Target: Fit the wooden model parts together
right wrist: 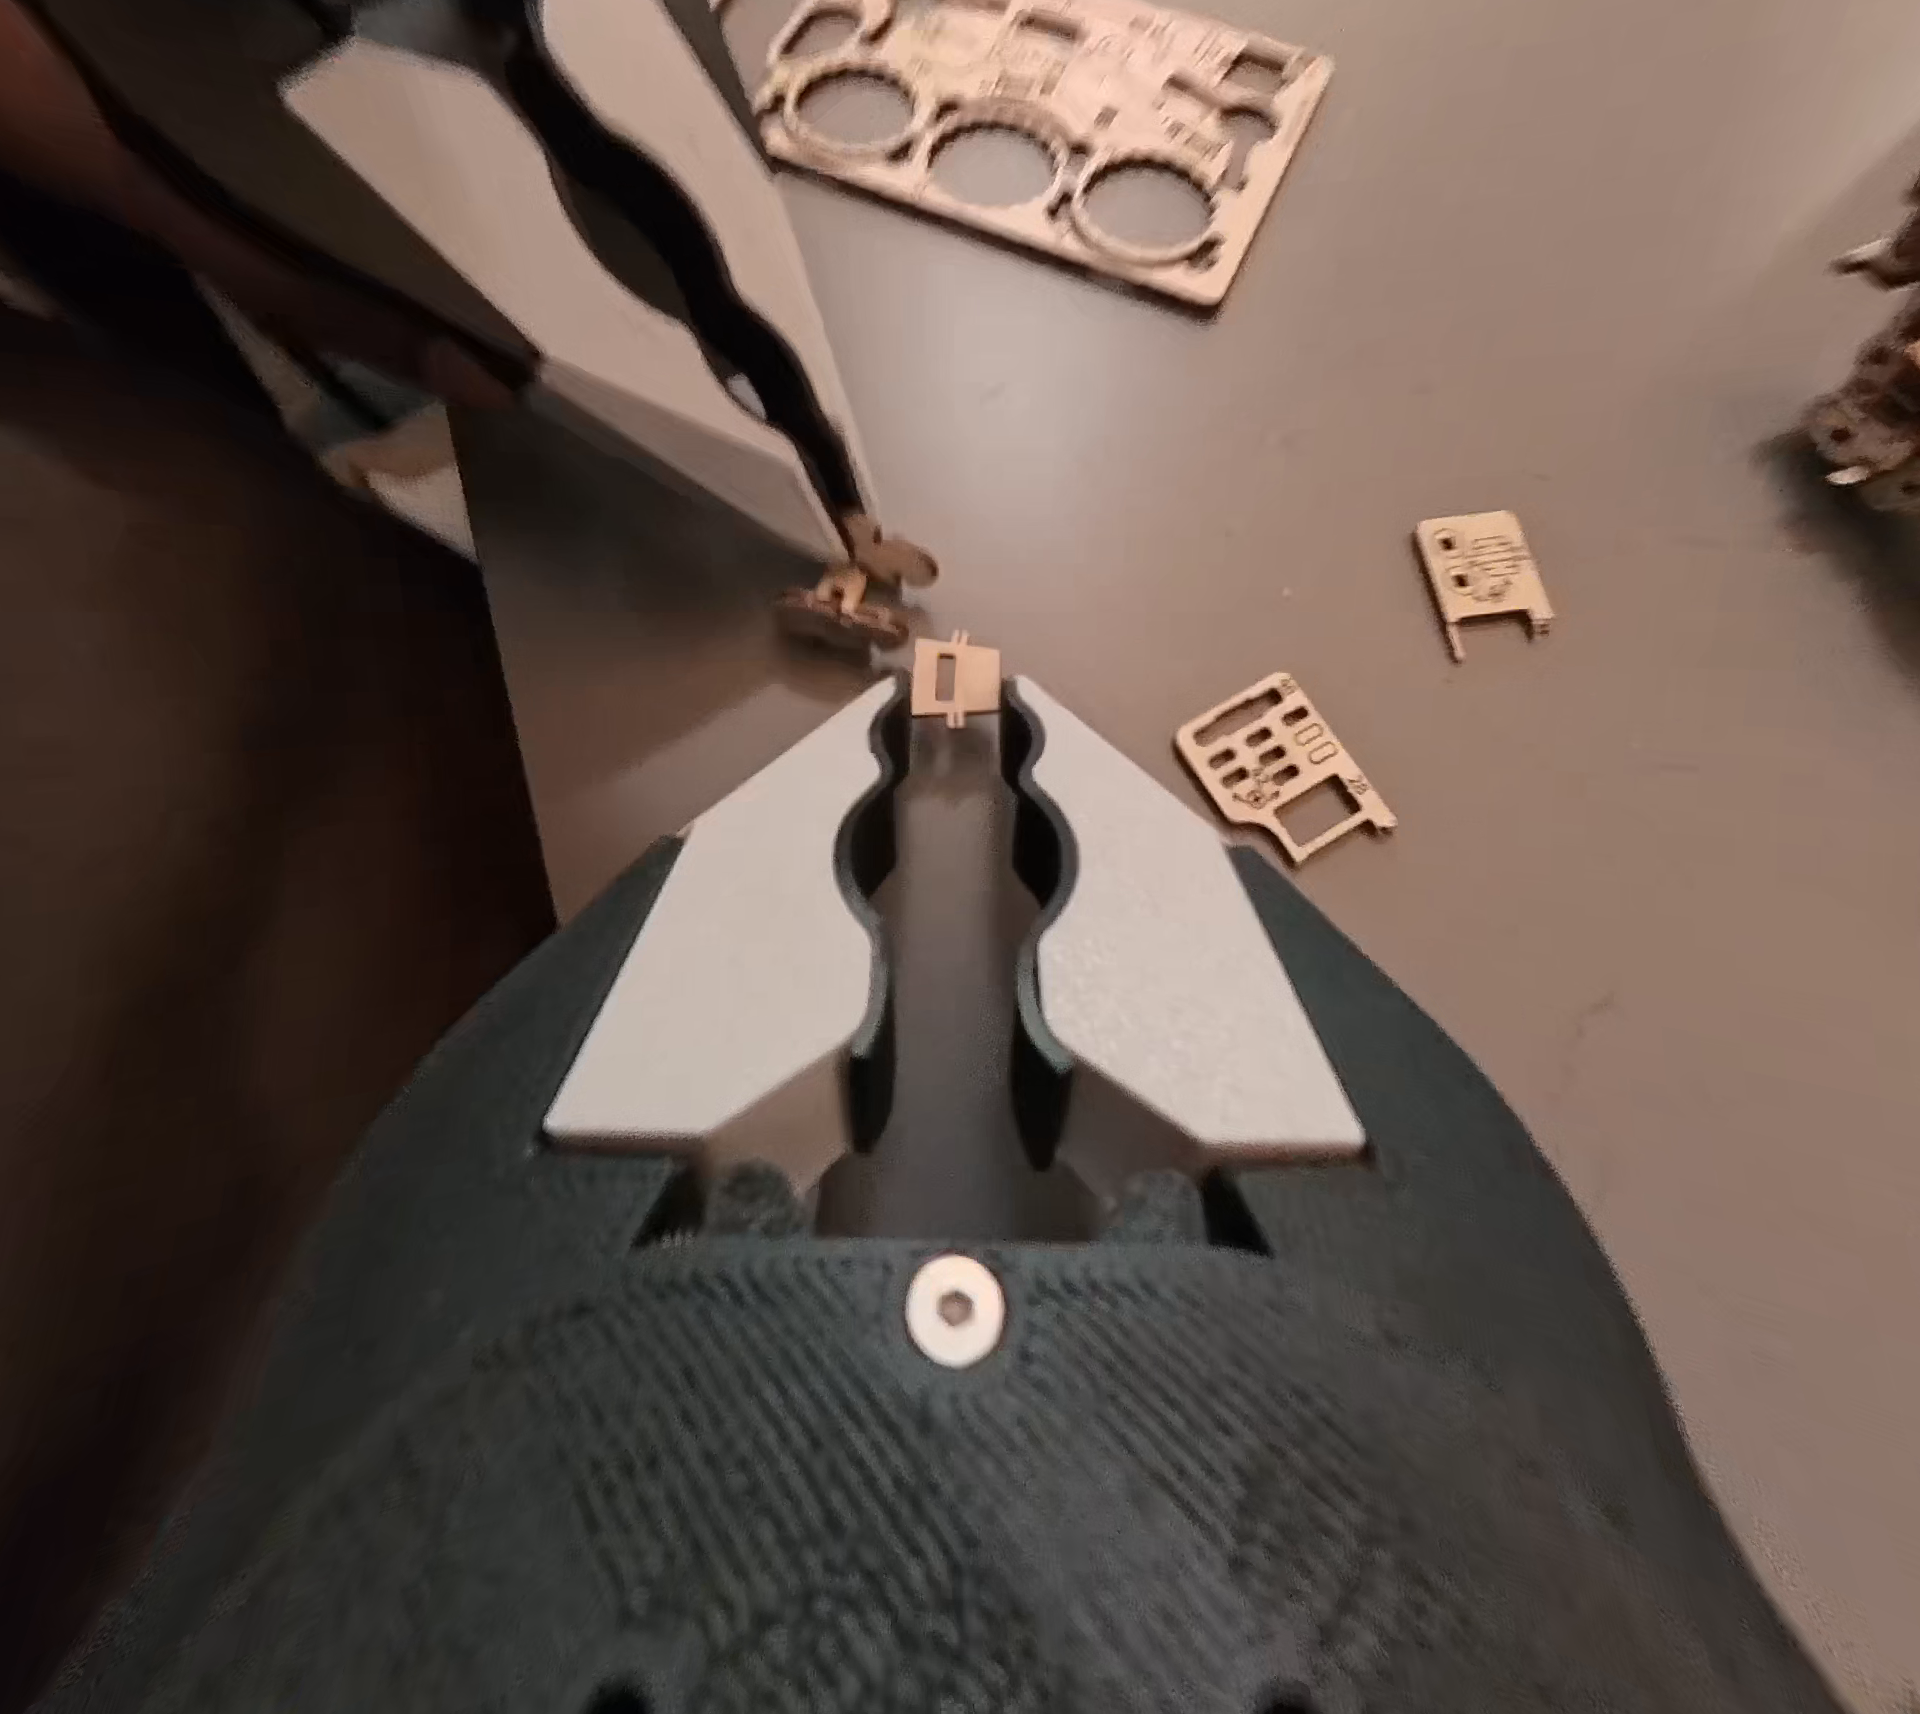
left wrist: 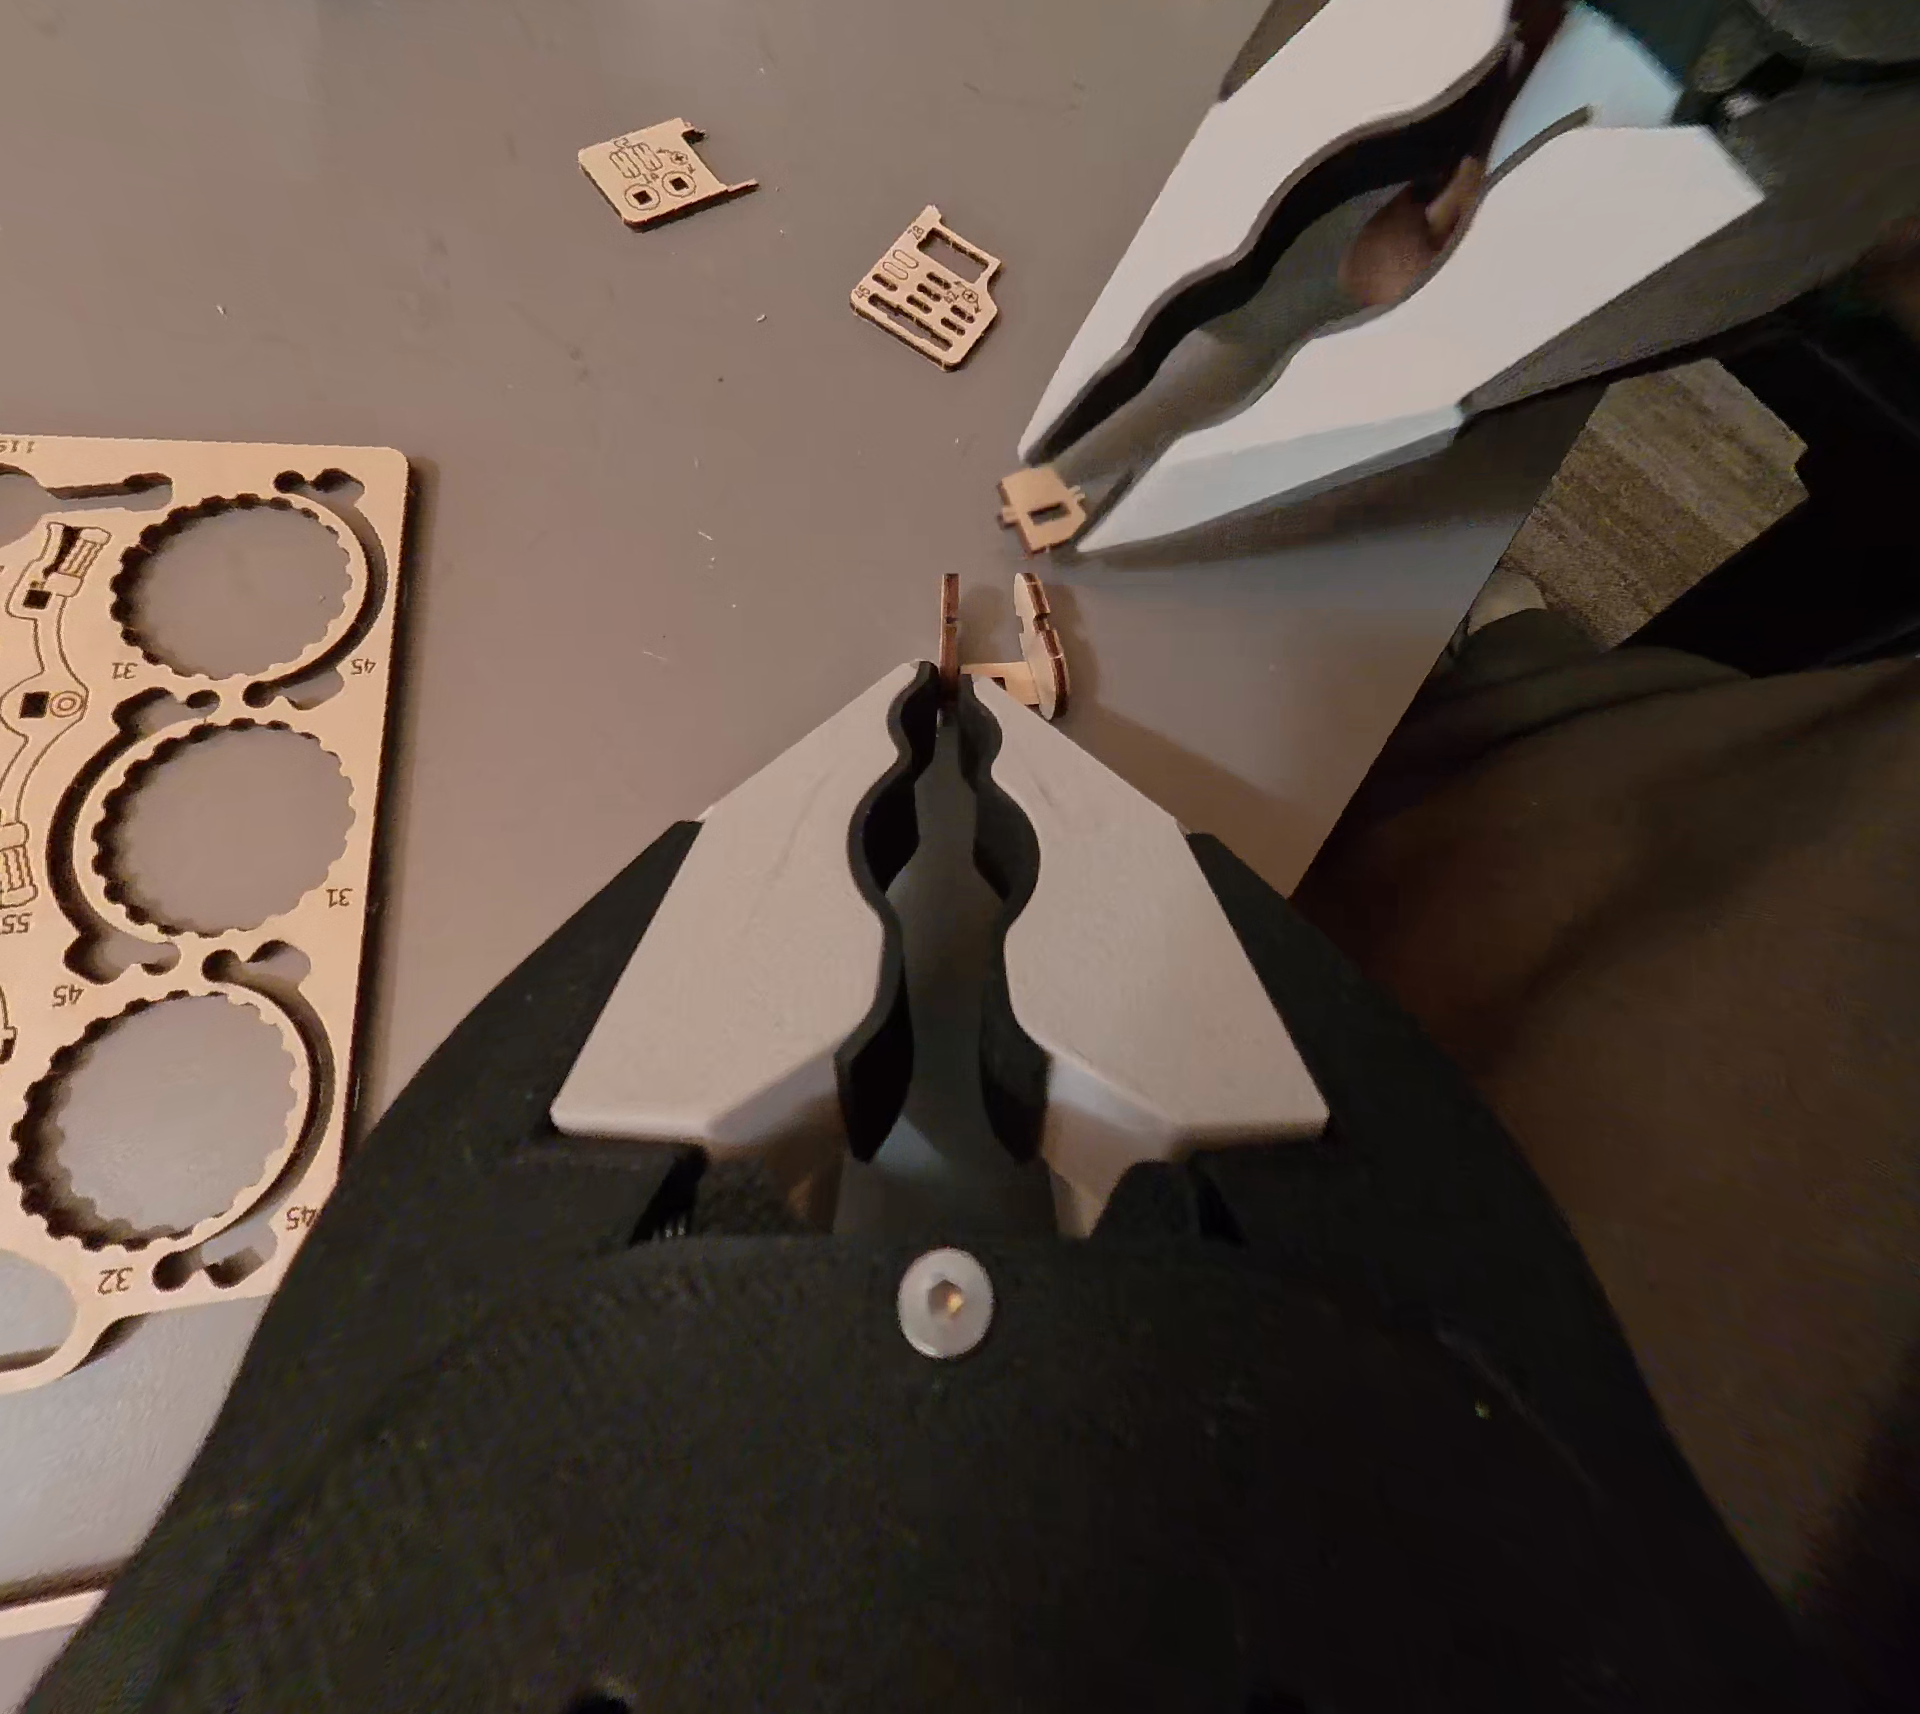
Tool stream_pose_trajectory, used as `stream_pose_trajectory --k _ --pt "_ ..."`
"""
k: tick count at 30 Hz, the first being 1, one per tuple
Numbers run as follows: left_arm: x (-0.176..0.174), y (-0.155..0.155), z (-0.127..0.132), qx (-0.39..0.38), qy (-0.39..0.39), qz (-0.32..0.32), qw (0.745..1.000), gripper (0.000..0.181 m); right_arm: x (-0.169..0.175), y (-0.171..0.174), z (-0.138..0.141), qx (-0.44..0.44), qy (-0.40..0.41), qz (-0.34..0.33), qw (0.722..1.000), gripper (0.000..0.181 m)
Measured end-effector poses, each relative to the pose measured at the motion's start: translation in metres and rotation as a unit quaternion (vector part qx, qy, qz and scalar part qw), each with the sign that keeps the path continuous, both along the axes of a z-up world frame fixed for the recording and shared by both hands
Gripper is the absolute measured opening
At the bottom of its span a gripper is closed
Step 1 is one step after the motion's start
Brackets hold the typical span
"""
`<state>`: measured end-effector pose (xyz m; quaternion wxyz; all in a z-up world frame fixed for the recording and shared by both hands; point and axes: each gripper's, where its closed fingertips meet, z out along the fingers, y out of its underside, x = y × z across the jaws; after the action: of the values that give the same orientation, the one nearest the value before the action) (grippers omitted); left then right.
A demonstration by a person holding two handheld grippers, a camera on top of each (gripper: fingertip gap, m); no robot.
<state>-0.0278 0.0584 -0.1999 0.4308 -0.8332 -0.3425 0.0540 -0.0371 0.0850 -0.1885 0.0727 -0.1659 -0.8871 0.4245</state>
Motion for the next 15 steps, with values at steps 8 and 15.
stream_pose_trajectory --k 8,15 --pt "-0.004 0.0 0.0 -0.013 0.013 0.013 1.0 0.001 0.003 -0.017 0.02 -0.023 -0.08 -0.187 0.979 0.015" --pt "-0.001 0.004 0.0 -0.046 0.051 0.001 0.998 0.001 0.01 -0.02 0.006 0.037 -0.058 -0.184 0.98 0.015"
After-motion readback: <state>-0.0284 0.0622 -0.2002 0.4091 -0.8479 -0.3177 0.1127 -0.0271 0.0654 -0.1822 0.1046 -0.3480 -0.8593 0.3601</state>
